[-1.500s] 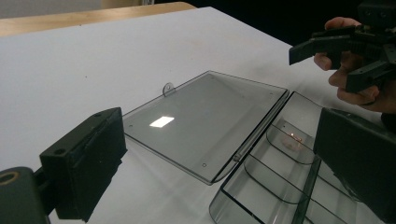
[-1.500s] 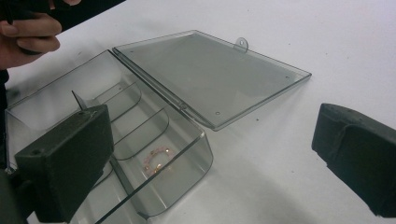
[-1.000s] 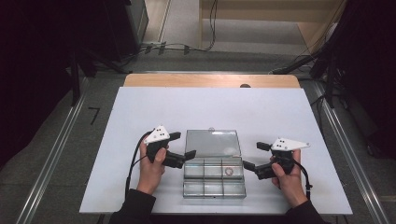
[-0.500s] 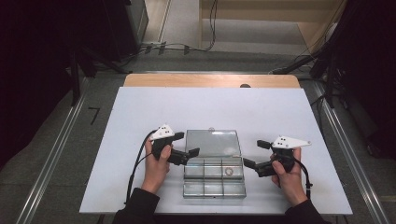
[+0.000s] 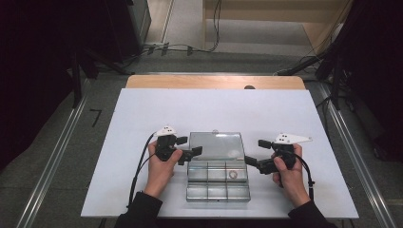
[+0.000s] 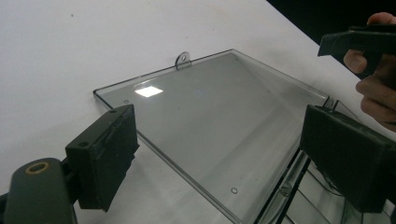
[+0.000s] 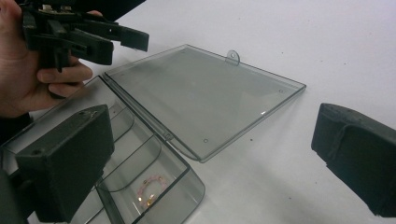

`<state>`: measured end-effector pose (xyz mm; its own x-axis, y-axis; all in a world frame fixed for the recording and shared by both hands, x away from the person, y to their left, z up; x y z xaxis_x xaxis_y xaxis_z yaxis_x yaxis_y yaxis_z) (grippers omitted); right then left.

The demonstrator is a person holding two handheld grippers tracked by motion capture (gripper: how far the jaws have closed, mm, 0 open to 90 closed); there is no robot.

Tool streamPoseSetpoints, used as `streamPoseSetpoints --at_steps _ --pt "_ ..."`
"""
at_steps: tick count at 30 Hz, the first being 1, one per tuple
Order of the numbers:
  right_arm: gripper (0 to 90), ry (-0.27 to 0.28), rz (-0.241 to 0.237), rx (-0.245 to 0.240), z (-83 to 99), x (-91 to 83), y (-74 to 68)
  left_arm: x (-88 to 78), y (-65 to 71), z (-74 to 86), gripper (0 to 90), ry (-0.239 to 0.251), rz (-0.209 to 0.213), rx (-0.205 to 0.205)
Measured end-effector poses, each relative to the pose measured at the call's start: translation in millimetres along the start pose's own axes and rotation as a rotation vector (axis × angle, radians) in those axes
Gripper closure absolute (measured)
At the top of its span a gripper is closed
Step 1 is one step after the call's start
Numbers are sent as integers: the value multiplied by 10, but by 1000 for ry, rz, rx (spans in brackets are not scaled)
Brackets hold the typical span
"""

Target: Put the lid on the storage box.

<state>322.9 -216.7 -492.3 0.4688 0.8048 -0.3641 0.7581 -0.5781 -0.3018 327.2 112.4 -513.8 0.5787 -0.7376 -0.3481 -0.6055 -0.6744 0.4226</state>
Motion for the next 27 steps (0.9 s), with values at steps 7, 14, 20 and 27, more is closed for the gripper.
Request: streamPoseSetpoints --at_steps 7,14,20,27 --pt "0 -18 -11 50 12 98 60 50 -32 70 132 -33 -15 -34" --pt "50 -36 16 102 28 215 77 70 -5 92 141 -49 -20 -52" --pt "124 -55 57 158 44 314 86 70 -1 98 141 -50 -22 -66" --pt "192 -82 86 213 80 384 104 78 2 108 145 -61 -31 -75"
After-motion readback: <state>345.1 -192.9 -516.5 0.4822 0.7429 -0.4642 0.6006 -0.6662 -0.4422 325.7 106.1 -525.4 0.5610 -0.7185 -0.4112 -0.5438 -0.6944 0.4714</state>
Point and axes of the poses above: each handheld gripper's, and its own axes: x roughly forward along the jaws, z roughly out of its underside, y roughly to its right, the point moved 3 cm from there along x, roughly forward along the jaws, and after that the axes turned 8 degrees about y, right-handed, at the moved point
